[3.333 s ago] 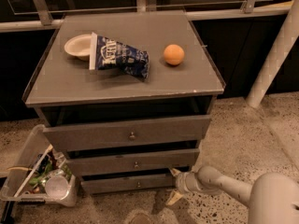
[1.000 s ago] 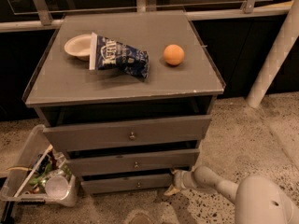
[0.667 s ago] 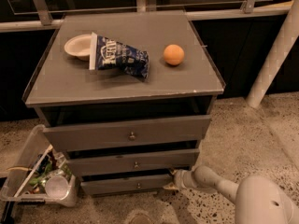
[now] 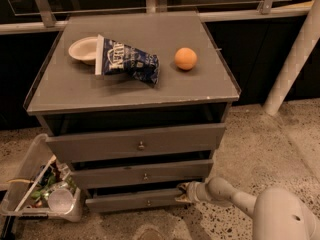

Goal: Open bottom drawer

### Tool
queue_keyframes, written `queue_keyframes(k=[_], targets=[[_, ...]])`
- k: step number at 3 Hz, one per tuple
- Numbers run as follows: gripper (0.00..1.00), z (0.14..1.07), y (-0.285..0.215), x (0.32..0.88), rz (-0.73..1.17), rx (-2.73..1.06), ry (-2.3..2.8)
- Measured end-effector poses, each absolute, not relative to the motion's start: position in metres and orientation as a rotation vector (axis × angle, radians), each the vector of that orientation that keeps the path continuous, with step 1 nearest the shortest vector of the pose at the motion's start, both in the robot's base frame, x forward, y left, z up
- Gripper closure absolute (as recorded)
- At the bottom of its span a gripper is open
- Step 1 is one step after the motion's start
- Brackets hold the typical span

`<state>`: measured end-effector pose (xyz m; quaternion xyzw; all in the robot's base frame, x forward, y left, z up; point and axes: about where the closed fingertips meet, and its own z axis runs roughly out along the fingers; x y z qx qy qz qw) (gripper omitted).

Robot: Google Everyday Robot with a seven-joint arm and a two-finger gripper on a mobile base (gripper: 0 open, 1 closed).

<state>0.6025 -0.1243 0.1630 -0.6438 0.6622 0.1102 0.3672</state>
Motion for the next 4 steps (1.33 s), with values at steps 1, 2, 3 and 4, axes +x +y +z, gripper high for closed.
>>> queue_keyframes(k=[1, 2, 3, 4], targets=[[1.0, 0.167, -0.126, 0.602, 0.283, -1.654, 1.701], [0.85, 0.168, -0.133, 0.59, 0.296, -1.651, 1.714], [0.64, 0.168, -0.133, 0.59, 0.296, -1.651, 1.714], [0.4, 0.168, -0.133, 0.59, 0.296, -1.651, 1.714]])
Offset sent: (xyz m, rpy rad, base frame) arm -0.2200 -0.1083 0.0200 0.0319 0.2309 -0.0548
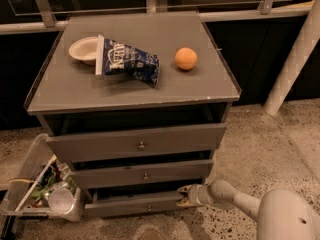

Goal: Open bottom drawer

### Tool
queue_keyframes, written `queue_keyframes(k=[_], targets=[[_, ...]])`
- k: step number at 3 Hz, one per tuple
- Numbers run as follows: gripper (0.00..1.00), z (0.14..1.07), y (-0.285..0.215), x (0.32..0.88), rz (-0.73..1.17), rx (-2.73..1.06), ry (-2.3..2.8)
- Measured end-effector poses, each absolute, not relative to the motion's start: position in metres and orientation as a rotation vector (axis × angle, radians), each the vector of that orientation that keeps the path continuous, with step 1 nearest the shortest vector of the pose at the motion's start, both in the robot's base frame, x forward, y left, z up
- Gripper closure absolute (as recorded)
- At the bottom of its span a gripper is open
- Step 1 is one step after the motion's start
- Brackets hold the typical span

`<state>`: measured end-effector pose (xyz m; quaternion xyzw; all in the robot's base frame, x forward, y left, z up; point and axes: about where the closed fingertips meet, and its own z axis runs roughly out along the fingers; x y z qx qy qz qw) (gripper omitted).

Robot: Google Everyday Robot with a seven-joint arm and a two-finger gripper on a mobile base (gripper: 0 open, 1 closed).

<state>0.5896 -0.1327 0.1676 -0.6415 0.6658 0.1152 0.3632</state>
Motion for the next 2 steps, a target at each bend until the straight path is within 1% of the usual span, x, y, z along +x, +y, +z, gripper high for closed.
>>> queue_keyframes(k=[1, 2], targets=[[0.17, 0.1573, -0.139, 0.5862, 0.338, -1.631, 1.732], [0.19, 0.1579, -0.1388, 0.5861, 0.338, -1.631, 1.732]])
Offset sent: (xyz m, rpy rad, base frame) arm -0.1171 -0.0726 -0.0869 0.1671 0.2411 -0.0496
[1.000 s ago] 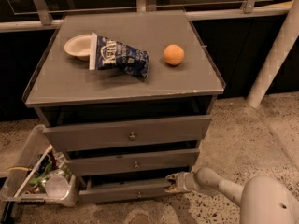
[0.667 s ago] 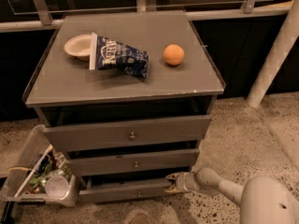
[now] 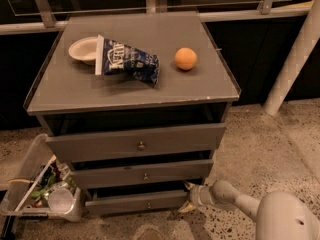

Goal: Open bottom drawer

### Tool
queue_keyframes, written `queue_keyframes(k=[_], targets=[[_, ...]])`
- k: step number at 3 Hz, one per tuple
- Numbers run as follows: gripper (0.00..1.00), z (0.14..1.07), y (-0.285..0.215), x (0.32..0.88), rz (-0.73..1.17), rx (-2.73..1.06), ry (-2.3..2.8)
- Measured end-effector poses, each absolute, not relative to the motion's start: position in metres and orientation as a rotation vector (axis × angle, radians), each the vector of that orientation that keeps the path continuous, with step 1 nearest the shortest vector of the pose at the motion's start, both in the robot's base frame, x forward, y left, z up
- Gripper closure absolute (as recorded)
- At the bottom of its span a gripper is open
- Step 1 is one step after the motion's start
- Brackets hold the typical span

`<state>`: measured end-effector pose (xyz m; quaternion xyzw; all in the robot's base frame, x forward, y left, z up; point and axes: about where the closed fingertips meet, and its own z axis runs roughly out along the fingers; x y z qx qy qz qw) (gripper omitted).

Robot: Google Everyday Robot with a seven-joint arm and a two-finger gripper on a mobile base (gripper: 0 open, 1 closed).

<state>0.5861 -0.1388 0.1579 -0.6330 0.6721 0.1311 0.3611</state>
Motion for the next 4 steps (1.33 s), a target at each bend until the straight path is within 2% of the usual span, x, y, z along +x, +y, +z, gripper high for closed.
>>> queue_keyframes(k=[1, 3, 4], targets=[[0.41, 0.149, -0.149, 0.56, 0.382, -1.618, 1.748], [0.88, 0.157, -0.148, 0.56, 0.382, -1.618, 1.748], [1.0, 0.157, -0.151, 0.547, 0.394, -1.627, 1.746]])
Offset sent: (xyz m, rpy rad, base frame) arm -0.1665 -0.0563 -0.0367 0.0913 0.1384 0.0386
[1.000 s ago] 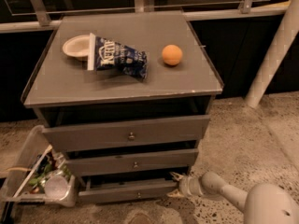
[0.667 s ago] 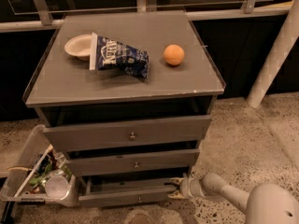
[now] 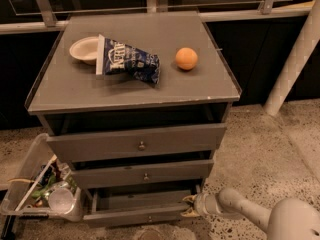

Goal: Open bottom drawer

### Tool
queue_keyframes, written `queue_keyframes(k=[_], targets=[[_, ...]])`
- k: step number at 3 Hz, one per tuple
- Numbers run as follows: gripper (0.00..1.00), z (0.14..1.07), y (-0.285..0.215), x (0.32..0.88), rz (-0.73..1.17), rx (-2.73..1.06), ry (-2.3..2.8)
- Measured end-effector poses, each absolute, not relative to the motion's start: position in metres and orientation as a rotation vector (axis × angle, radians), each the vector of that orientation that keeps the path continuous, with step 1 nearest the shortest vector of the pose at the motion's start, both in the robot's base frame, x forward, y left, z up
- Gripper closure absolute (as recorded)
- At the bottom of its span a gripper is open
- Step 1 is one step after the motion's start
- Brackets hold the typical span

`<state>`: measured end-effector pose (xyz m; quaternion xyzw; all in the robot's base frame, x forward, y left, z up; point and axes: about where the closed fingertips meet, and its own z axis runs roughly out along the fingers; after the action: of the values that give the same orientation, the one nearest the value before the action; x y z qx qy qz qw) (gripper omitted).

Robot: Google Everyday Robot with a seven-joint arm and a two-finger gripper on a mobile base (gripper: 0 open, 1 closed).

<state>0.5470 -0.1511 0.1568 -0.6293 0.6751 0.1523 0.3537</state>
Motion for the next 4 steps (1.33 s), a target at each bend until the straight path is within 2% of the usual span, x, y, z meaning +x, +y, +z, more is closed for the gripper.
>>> queue_keyframes(k=[2, 3, 4], targets=[[1.0, 0.16, -0.154, 0.534, 0.4, -1.629, 1.746], [0.82, 0.16, -0.154, 0.534, 0.4, -1.629, 1.746], [0.59, 0.16, -0.154, 0.534, 0.4, -1.629, 1.746]])
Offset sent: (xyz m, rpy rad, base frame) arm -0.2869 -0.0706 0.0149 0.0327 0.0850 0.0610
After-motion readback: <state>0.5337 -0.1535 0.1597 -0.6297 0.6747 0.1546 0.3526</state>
